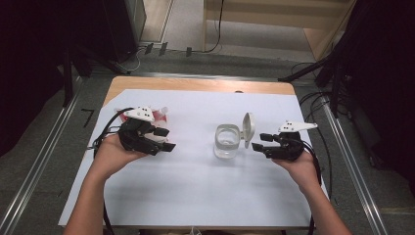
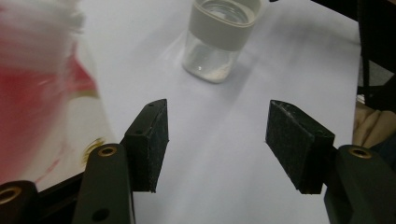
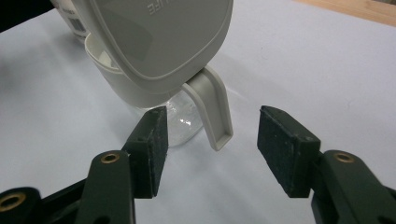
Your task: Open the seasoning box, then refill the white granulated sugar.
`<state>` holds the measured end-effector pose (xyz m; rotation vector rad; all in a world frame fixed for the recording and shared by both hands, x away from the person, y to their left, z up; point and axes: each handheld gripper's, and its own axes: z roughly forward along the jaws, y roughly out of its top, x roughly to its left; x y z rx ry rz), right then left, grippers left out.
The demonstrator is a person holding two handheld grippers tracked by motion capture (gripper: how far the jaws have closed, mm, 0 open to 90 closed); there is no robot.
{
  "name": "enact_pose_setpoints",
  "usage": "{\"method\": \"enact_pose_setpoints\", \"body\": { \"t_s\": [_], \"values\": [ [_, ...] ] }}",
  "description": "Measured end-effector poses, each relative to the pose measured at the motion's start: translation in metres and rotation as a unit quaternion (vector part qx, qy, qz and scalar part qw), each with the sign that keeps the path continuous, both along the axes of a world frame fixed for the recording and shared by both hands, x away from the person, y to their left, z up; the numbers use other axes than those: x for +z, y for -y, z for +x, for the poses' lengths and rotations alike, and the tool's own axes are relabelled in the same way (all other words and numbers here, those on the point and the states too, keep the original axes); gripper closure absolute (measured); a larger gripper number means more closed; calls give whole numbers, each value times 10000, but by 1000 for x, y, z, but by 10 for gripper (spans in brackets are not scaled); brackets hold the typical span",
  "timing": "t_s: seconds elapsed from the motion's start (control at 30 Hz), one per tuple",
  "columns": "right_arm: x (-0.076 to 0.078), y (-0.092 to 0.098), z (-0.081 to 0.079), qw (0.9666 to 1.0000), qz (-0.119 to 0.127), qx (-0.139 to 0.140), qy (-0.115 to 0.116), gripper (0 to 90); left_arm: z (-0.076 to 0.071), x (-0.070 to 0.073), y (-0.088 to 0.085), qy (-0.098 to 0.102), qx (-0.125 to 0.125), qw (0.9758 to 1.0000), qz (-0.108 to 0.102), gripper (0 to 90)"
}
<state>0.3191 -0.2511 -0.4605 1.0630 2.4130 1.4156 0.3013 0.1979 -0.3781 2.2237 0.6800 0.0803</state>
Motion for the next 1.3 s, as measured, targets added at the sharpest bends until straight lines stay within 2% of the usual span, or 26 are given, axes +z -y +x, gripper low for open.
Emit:
{"method": "enact_pose_setpoints", "body": {
  "t_s": [0.1, 0.3, 0.43, 0.6, 0.8, 0.9, 1.0, 1.07, 1.13, 1.3],
  "values": [
    [0, 0, 0, 10000, -37, 36, 10, 440, 0, 1, -10, -27, 107, 9999, -48, 405],
    [1, 2, 0, 10000, -34, 12, 6, 441, -1, 0, -29, -89, 246, 9996, 57, 404],
    [1, 3, 1, 10000, -12, 5, -2, 442, -3, 1, -44, -74, 388, 9990, 202, 404],
    [1, 2, 1, 10000, 1, 11, 18, 442, -6, 3, -65, -26, 588, 9982, 117, 409],
    [2, 1, 2, 10000, 11, 20, -3, 445, -9, 3, -89, -2, 966, 9953, 28, 412],
    [1, 0, 3, 10000, -28, 44, 13, 445, -10, 5, -102, -51, 1155, 9933, -16, 415],
    [0, -1, 2, 10000, -41, 52, 6, 445, -9, 6, -113, -23, 1363, 9907, 36, 423],
    [1, -1, 2, 10000, -60, 61, 23, 445, -5, 6, -118, -6, 1462, 9892, -25, 417],
    [1, -1, 1, 10000, -69, 63, 20, 445, 0, 5, -117, 20, 1485, 9889, -31, 405],
    [1, -1, 0, 9999, -93, 68, 41, 445, 18, 2, -108, 36, 1211, 9926, -40, 398]
  ]
}}
